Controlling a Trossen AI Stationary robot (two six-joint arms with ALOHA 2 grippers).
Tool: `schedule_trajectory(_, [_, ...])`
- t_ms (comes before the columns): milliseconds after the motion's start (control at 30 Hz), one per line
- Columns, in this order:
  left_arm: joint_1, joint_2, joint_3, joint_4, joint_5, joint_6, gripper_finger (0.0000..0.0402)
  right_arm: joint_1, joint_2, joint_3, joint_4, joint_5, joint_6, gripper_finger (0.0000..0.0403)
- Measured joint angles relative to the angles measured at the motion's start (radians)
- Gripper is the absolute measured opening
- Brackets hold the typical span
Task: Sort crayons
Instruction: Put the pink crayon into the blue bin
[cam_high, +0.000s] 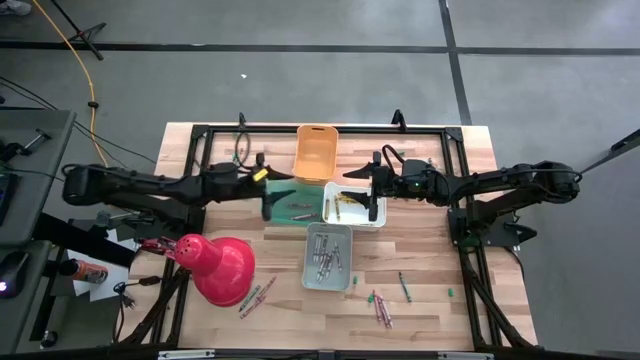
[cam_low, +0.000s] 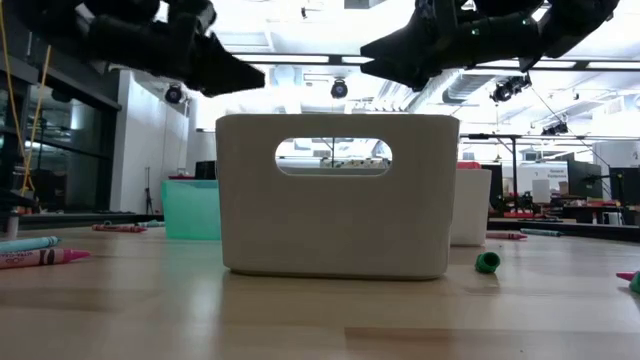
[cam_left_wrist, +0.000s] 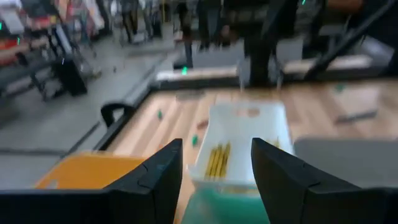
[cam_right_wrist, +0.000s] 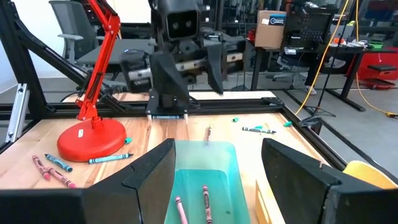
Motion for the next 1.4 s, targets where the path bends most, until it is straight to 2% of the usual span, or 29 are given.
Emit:
schedule_trajectory(167, [0.009, -0.011, -0.025, 0.072, 0.071, -0.022, 0.0176, -0.003, 0.000, 0.000, 0.008, 0.000, -0.001, 0.0234])
schedule_trajectory(567, [0.009, -0.012, -0.025, 0.071, 0.074, -0.030, 0.0177, -0.003, -0.001, 0.000, -0.027, 0.051, 0.006, 0.0234])
schedule_trajectory(633, [0.009, -0.012, -0.025, 0.069, 0.074, -0.033, 0.0177, -0.002, -0.016, 0.001, -0.087, 0.153, 0.053, 0.0234])
schedule_trajectory(800, [0.009, -0.011, -0.025, 0.056, 0.074, -0.033, 0.0177, -0.004, -0.100, 0.072, -0.492, 0.675, 0.254, 0.0234])
schedule_trajectory(833, [0.009, -0.011, -0.025, 0.055, 0.074, -0.033, 0.0177, -0.004, -0.115, 0.084, -0.586, 0.749, 0.314, 0.0234])
schedule_trajectory(900, [0.009, -0.011, -0.025, 0.052, 0.074, -0.033, 0.0177, -0.011, -0.138, 0.095, -0.757, 0.821, 0.436, 0.0234])
schedule_trajectory(967, [0.009, -0.011, -0.025, 0.051, 0.074, -0.033, 0.0177, -0.035, -0.150, 0.095, -0.917, 0.805, 0.571, 0.0234])
schedule_trajectory(1100, [0.009, -0.011, -0.025, 0.050, 0.073, -0.042, 0.0177, -0.113, -0.145, 0.071, -1.165, 0.698, 0.770, 0.0234])
schedule_trajectory(1200, [0.008, -0.011, -0.025, 0.055, 0.073, -0.056, 0.0177, -0.181, -0.144, 0.047, -1.252, 0.536, 0.776, 0.0234])
schedule_trajectory(1300, [0.008, -0.011, -0.025, 0.064, 0.073, -0.056, 0.0177, -0.240, -0.144, 0.017, -1.249, 0.335, 0.704, 0.0234])
schedule_trajectory(1400, [0.008, -0.011, -0.025, 0.064, 0.073, -0.056, 0.0177, -0.277, -0.144, -0.009, -1.212, 0.223, 0.642, 0.0234])
